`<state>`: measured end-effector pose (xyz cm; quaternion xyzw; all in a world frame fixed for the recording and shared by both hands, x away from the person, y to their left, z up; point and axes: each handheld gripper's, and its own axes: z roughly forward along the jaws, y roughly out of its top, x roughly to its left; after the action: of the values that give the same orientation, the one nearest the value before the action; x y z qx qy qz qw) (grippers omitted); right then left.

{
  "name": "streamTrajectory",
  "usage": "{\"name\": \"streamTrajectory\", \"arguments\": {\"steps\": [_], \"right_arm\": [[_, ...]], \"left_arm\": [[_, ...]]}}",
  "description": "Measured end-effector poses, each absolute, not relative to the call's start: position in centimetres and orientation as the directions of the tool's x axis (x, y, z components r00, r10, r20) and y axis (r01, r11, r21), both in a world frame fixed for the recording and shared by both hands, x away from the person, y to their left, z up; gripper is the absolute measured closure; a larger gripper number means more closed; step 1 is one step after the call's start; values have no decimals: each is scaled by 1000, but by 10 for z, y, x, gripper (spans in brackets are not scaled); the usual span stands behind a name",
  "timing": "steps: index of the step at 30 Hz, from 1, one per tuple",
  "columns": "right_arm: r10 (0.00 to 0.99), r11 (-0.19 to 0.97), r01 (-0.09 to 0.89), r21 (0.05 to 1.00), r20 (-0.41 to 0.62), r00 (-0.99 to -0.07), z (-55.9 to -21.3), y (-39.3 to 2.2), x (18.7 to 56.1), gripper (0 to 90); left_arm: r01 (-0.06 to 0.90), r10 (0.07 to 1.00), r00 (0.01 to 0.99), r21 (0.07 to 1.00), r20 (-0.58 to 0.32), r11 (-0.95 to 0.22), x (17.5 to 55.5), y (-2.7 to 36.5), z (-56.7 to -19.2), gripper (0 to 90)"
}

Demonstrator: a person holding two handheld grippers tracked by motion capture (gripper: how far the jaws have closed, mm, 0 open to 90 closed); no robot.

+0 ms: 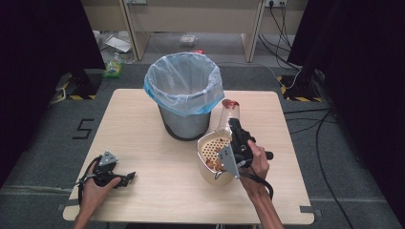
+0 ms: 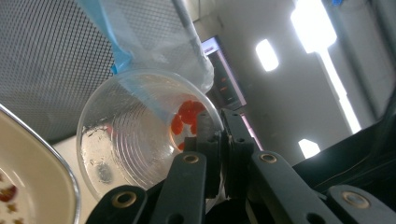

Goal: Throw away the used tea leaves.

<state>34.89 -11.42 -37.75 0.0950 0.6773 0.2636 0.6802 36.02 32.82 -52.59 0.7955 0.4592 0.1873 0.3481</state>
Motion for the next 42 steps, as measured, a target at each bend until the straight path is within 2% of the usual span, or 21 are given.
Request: {"name": "streamTrajectory", "arguments": {"steps": [7, 14, 20, 22, 32, 42], "right_arm": [[647, 726, -152, 670, -741, -179, -371, -133, 362, 876], [790, 549, -60, 833, -541, -288, -375, -154, 381, 876], [844, 445, -6, 895, -422, -329, -376, -167, 392, 875], [845, 442, 3, 897, -415, -337, -374, -169, 394, 875], [887, 301, 81, 950, -248, -391, -358, -185, 410, 875], [890, 255, 133, 958, -179, -420, -339, -193, 424, 874]], "left_arm": [[600, 861, 508, 726, -21, -336, 360, 328, -526, 0], [600, 861, 509, 726, -21, -337, 360, 328, -526, 0], [600, 861, 509, 726, -21, -337, 360, 328, -526, 0], [600, 861, 508, 726, -22, -336, 360, 328, -526, 0], [601, 861, 508, 725, -22, -336, 360, 328, -526, 0], [601, 861, 508, 725, -22, -336, 360, 328, -526, 0]]}}
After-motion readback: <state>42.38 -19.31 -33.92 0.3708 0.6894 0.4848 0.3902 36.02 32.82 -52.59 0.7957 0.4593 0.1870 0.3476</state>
